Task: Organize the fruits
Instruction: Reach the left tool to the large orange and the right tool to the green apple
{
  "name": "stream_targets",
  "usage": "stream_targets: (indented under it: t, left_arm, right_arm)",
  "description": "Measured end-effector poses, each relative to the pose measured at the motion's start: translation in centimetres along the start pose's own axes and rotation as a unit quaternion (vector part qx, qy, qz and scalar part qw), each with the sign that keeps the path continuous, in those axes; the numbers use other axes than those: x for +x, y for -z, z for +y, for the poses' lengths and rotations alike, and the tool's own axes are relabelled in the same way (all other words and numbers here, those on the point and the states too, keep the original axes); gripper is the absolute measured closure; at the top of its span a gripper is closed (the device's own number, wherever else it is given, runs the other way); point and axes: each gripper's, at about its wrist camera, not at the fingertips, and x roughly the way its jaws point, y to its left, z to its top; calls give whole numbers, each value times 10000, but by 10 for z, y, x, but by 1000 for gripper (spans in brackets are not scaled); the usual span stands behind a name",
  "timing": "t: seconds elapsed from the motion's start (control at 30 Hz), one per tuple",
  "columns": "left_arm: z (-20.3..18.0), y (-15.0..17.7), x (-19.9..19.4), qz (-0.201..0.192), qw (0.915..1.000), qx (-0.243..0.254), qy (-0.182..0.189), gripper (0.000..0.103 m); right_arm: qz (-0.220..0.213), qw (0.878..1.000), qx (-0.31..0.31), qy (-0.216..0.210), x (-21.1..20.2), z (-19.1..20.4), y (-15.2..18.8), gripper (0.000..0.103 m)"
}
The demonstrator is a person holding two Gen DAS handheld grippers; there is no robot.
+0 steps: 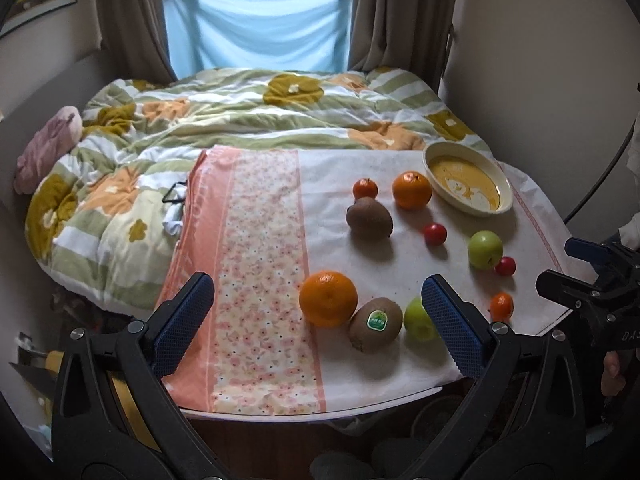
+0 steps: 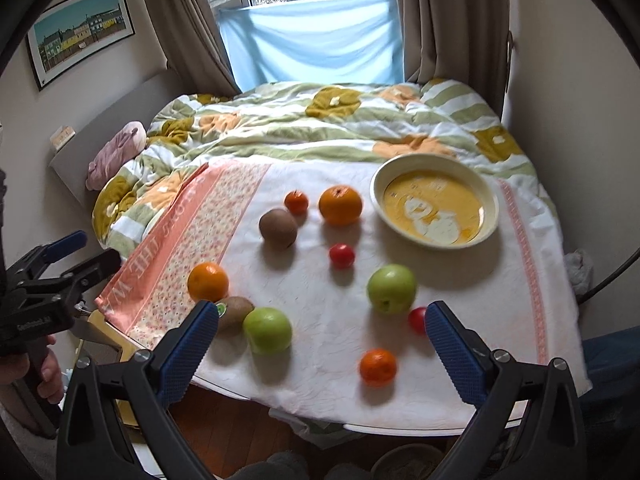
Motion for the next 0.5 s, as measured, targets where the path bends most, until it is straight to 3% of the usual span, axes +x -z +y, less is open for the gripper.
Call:
stream_targets:
  t: [0.23, 0.5]
  left_arm:
    - [11, 9, 50, 469, 9982, 106, 350, 0]
    - [11, 20, 93, 894, 9935, 290, 635, 3]
  right_arm:
    - [245, 9997, -23, -56, 41, 26, 21, 0]
    - [528, 9985, 88, 68, 77, 36, 30, 15]
